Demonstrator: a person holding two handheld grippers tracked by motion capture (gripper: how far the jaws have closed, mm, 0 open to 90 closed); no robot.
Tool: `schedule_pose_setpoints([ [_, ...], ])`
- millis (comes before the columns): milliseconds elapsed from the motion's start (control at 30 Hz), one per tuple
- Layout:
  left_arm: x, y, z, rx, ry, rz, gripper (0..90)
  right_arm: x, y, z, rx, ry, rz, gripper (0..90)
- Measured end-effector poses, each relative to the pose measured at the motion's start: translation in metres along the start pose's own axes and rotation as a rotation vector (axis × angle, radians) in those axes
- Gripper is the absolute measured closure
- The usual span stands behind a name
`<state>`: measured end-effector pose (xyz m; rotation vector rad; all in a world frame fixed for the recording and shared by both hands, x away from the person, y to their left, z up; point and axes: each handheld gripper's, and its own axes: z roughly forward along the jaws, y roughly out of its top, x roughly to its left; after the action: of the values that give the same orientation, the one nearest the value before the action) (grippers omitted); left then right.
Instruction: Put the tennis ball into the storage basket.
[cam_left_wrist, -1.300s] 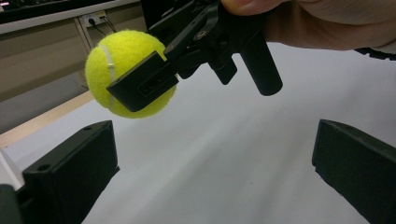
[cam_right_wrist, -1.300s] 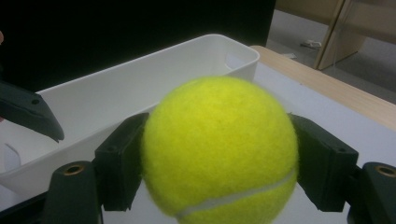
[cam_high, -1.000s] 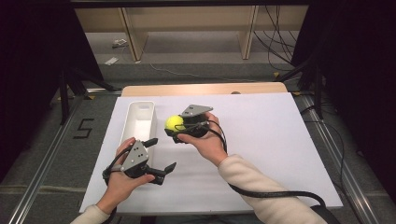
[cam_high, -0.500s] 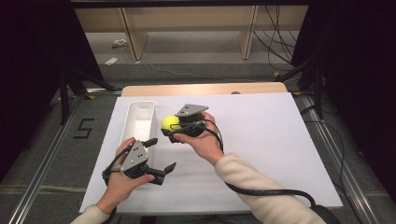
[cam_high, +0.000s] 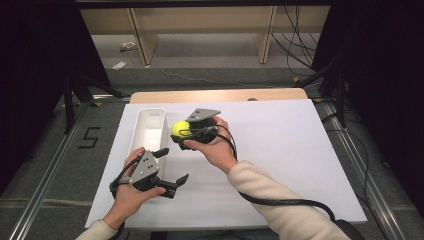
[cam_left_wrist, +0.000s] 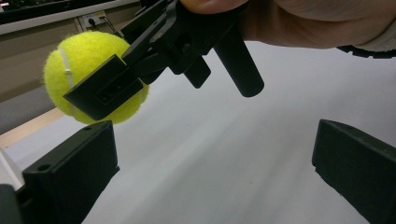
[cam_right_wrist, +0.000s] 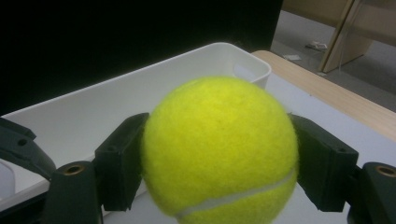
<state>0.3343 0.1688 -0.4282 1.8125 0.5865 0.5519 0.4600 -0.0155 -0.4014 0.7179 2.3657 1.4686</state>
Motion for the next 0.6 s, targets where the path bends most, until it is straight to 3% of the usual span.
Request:
schedule_pose_setpoints([
  [600, 0.000, 0.000, 0.000, 0.002, -0.004, 0.003, 0.0, 0.000, 0.010, 0.013, 0.005, 0.007, -0.010, 26.7],
])
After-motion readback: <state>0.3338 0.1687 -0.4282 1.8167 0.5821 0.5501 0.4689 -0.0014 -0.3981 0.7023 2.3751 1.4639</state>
